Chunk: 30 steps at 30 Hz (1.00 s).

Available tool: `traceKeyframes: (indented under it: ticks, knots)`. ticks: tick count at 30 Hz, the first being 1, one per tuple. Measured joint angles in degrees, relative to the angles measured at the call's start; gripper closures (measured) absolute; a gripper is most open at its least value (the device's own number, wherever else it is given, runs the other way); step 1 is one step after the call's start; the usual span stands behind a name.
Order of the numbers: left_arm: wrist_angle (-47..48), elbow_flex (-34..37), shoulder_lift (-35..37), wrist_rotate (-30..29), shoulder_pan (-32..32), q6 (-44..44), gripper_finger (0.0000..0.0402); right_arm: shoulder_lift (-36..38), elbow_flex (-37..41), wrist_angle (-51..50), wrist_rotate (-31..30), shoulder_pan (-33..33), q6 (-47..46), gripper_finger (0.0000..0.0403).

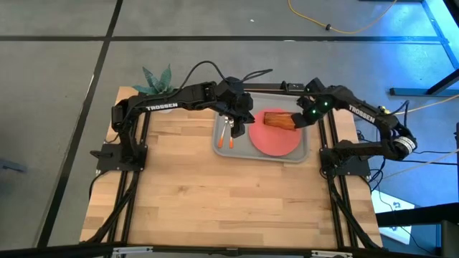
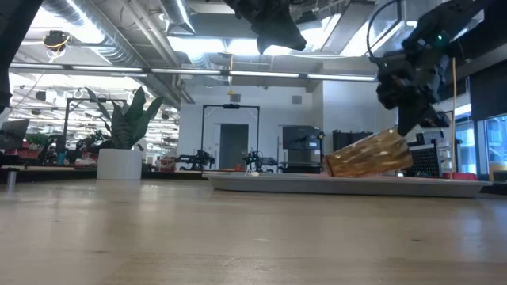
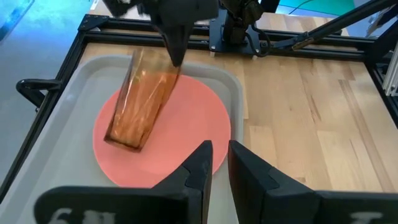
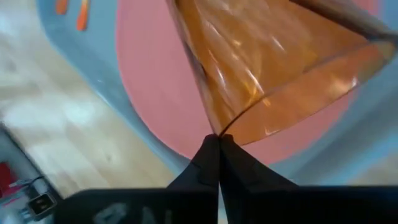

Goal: Pick and place plate/cup/fork/spoon on tray
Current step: Adjust the orange glass on the gray serving tray

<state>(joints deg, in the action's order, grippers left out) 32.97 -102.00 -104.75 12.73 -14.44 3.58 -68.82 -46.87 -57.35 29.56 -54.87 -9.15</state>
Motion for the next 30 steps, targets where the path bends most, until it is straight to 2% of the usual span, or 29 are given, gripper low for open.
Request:
traceKeyframes:
  ticks: [7,12,20,30]
  knots:
    - [0.0,0.0,0.0,0.0,0.0,0.1,0.0356,0.0,-14.1,-15.6,-12.1,1.5,0.6,0.0402]
    - [0.0,0.0,0.0,0.0,-0.1,2.4,0.0356,0.0,-24.6,-21.7,-19.6,2.7,-2.4,0.0402]
    - [0.0,0.0,0.0,0.0,-0.1,6.0,0.0356,-2.4,-35.0,-26.0,-20.9,2.7,-4.1,0.0403]
    - [0.0,0.0,0.0,0.0,-0.1,6.0,0.0356,-4.8,-35.4,-27.7,-20.3,5.3,-2.5,0.0403]
